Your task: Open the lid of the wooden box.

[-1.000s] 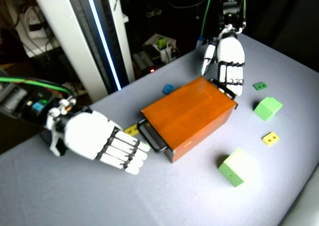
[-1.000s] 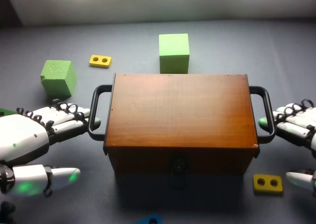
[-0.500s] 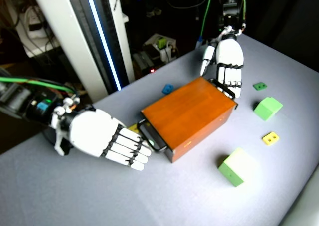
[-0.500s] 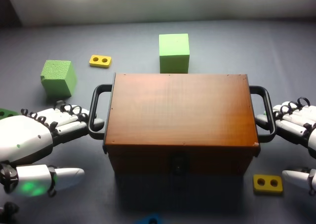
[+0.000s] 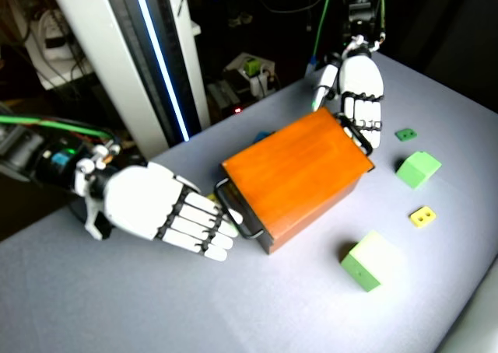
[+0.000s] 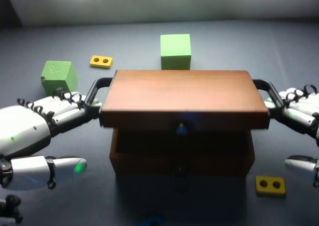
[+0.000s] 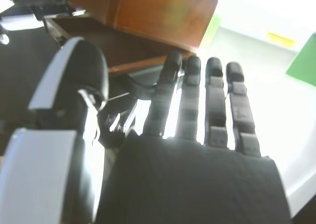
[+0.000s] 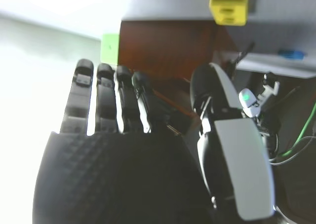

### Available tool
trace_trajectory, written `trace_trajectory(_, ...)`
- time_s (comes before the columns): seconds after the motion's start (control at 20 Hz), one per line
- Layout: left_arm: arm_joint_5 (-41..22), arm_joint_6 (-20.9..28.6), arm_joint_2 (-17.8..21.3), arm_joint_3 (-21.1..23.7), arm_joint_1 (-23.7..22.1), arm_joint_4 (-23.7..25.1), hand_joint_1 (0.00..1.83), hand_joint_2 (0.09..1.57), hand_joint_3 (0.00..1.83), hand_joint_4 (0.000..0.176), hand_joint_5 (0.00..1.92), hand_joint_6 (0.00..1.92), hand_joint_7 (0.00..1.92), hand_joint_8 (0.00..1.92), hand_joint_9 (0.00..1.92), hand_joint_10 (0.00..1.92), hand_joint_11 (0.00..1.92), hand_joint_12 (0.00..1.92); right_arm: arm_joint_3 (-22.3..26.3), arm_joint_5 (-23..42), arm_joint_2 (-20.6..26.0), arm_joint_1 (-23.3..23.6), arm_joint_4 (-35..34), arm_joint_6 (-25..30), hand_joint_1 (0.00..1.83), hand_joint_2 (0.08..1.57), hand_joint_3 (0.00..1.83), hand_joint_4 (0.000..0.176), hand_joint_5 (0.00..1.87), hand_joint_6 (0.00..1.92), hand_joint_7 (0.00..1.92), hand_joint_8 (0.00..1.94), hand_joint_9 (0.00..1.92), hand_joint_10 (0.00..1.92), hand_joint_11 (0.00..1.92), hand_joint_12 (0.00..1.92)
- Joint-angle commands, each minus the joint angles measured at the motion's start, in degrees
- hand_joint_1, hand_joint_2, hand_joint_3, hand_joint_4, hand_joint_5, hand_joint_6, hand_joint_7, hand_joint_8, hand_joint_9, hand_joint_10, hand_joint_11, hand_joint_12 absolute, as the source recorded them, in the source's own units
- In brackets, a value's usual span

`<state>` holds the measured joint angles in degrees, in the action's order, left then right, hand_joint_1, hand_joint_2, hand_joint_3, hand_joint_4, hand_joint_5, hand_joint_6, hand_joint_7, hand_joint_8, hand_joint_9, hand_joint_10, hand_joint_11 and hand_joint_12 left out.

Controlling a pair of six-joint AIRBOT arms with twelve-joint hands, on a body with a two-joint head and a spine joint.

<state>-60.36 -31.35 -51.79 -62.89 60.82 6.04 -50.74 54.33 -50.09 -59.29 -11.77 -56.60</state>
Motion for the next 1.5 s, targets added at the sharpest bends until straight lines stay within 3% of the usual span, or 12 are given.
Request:
trace_trajectory(0.0, -8.16, -0.1, 0.79, 0.18, -0.48, -1.47, 0.24, 1.41, 0.0, 0.0, 0.0, 0.0, 0.0, 0.0, 0.0, 0.0, 0.0, 0.0, 0.13, 8.72, 0.5, 0.58, 0.55, 0.43, 0.43, 1.41, 0.0, 0.0, 0.0, 0.0, 0.0, 0.0, 0.0, 0.0, 0.0, 0.0)
trace_trajectory(0.4, -11.72, -2.08, 1.36, -0.03, -0.83, -3.92, 0.27, 1.39, 0.0, 0.0, 0.07, 0.01, 0.0, 0.0, 0.0, 0.0, 0.0, 0.0, -0.64, 11.62, 1.13, 0.87, 0.22, 0.43, 0.3, 1.42, 0.01, 0.0, 0.0, 0.0, 0.0, 0.0, 0.0, 0.0, 0.0, 0.0)
trace_trajectory(0.55, -12.04, -3.32, 1.17, -0.33, -2.92, -4.13, 0.35, 1.38, 0.0, 0.0, 0.04, 0.0, 0.0, 0.0, 0.0, 0.0, 0.0, 0.0, -1.19, 12.58, 0.97, 1.52, -0.64, 0.42, 0.33, 1.41, 0.0, 0.0, 0.0, 0.0, 0.0, 0.0, 0.0, 0.0, 0.0, 0.0)
trace_trajectory(0.9, -11.54, -4.63, -0.73, -2.95, -6.18, -6.45, 0.35, 1.4, 0.0, 0.0, 0.0, 0.0, 0.0, 0.0, 0.0, 0.0, 0.0, 0.0, -3.72, 13.82, -1.17, 4.2, -3.27, -0.13, 0.41, 1.41, 0.0, 0.0, 0.0, 0.0, 0.0, 0.0, 0.0, 0.0, 0.0, 0.0)
trace_trajectory(1.0, -10.59, -4.63, -2.16, -4.41, -7.93, -7.11, 0.44, 1.39, 0.0, 0.009, 0.01, 0.0, 0.0, 0.0, 0.0, 0.0, 0.0, 0.0, -4.38, 13.75, -1.6, 4.89, -4.18, -0.66, 0.51, 1.41, 0.0, 0.0, 0.0, 0.0, 0.0, 0.0, 0.0, 0.0, 0.01, 0.0)
trace_trajectory(1.1, -11.53, -4.63, -2.73, -4.82, -8.4, -7.68, 0.51, 1.38, 0.0, 0.041, 0.02, 0.0, 0.0, 0.0, 0.0, 0.0, 0.0, 0.0, -4.54, 13.8, -1.64, 5.34, -4.42, -0.9, 0.51, 1.41, 0.0, 0.0, 0.0, 0.0, 0.0, 0.0, 0.0, 0.0, 0.0, 0.0)
trace_trajectory(1.15, -12.24, -4.63, -2.74, -4.72, -8.38, -7.98, 0.45, 1.39, 0.0, 0.039, 0.0, 0.0, 0.0, 0.0, 0.0, 0.0, 0.0, 0.0, -4.53, 13.85, -1.63, 5.49, -4.42, -1.08, 0.54, 1.41, 0.0, 0.0, 0.0, 0.0, 0.0, 0.0, 0.0, 0.0, 0.0, 0.0)
trace_trajectory(1.2, -12.68, -4.63, -2.72, -4.65, -8.38, -8.0, 0.42, 1.4, 0.01, 0.01, 0.0, 0.0, 0.0, 0.0, 0.0, 0.0, 0.0, 0.0, -4.53, 13.97, -1.61, 5.5, -4.43, -1.09, 0.5, 1.41, 0.0, 0.0, 0.0, 0.0, 0.0, 0.0, 0.0, 0.0, 0.0, 0.0)
trace_trajectory(1.3, -13.72, -4.63, -2.52, -4.32, -8.21, -8.0, 0.38, 1.4, 0.0, 0.016, 0.0, 0.0, 0.0, 0.0, 0.0, 0.0, 0.02, 0.01, -4.31, 14.7, -1.42, 5.5, -4.61, -1.09, 0.5, 1.43, 0.01, 0.0, 0.0, 0.0, 0.0, 0.0, 0.0, 0.0, 0.0, 0.0)
trace_trajectory(1.35, -14.64, -4.63, -2.3, -4.06, -8.01, -8.0, 0.36, 1.4, 0.0, 0.027, 0.0, 0.0, 0.0, 0.0, 0.0, 0.0, 0.0, 0.18, -4.06, 15.23, -1.11, 5.5, -4.61, -1.09, 0.48, 1.44, 0.01, 0.0, 0.0, 0.0, 0.0, 0.0, 0.0, 0.0, 0.0, 0.0)
trace_trajectory(1.4, -15.35, -4.75, -2.13, -3.82, -7.86, -8.1, 0.4, 1.4, 0.0, 0.0, 0.0, 0.0, 0.0, 0.0, 0.0, 0.0, 0.0, 0.01, -3.85, 15.57, -0.76, 5.5, -4.61, -1.1, 0.48, 1.44, 0.01, 0.0, 0.0, 0.0, 0.0, 0.0, 0.0, 0.0, 0.0, 0.0)
trace_trajectory(1.45, -16.03, -4.91, -1.99, -3.6, -7.72, -8.24, 0.4, 1.4, 0.0, 0.0, 0.0, 0.0, 0.0, 0.0, 0.0, 0.0, 0.0, 0.01, -3.62, 16.11, -0.44, 5.5, -4.61, -1.11, 0.48, 1.44, 0.01, 0.0, 0.0, 0.0, 0.0, 0.0, 0.0, 0.0, 0.0, 0.0)
